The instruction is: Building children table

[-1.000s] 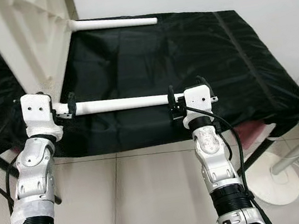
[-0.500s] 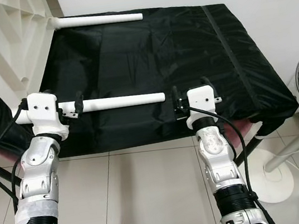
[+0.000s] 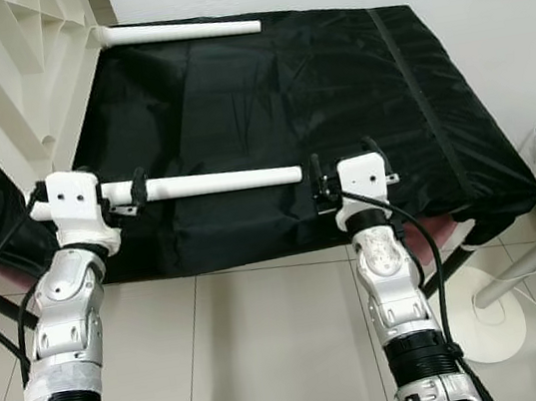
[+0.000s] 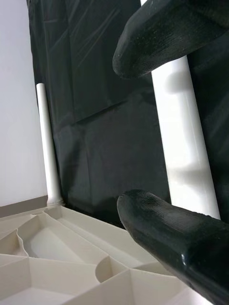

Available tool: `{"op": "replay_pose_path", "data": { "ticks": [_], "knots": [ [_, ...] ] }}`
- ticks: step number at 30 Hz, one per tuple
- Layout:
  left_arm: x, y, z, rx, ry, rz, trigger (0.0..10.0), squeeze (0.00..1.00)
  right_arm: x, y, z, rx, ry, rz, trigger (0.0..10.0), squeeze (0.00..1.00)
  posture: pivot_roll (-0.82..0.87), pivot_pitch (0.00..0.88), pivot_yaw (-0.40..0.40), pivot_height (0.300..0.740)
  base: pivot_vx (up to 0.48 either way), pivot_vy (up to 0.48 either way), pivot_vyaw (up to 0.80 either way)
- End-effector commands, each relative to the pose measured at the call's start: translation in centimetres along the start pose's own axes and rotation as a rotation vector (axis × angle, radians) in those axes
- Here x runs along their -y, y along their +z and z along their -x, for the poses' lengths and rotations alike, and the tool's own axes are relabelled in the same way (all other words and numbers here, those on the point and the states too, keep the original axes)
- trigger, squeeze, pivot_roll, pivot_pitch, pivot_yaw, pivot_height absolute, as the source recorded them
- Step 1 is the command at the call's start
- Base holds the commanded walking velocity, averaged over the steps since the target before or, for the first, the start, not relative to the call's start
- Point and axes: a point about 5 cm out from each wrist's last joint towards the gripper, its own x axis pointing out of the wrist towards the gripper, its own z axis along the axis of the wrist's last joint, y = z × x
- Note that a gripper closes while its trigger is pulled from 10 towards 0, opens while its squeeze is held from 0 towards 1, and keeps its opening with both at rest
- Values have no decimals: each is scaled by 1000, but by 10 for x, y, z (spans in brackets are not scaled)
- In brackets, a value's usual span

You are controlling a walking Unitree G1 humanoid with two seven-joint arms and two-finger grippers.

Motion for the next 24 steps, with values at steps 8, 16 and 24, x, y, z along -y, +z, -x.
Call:
{"op": "replay_pose_path", "data": {
  "ticks": [8,16,24],
  "knots": [
    [-6,-3,2,-16,102,30,10000,0,-2,0,0,-5,12,-3,10000,0,-5,111,-7,740,0,30,0],
    [-7,-4,3,-22,109,34,10000,0,-3,1,-1,-5,15,-4,10000,0,-2,111,-7,740,0,360,0],
    [-7,-2,2,-15,107,29,10000,0,-4,0,-1,-5,14,-6,10000,0,-3,110,-1,740,0,420,0]
  ]
}}
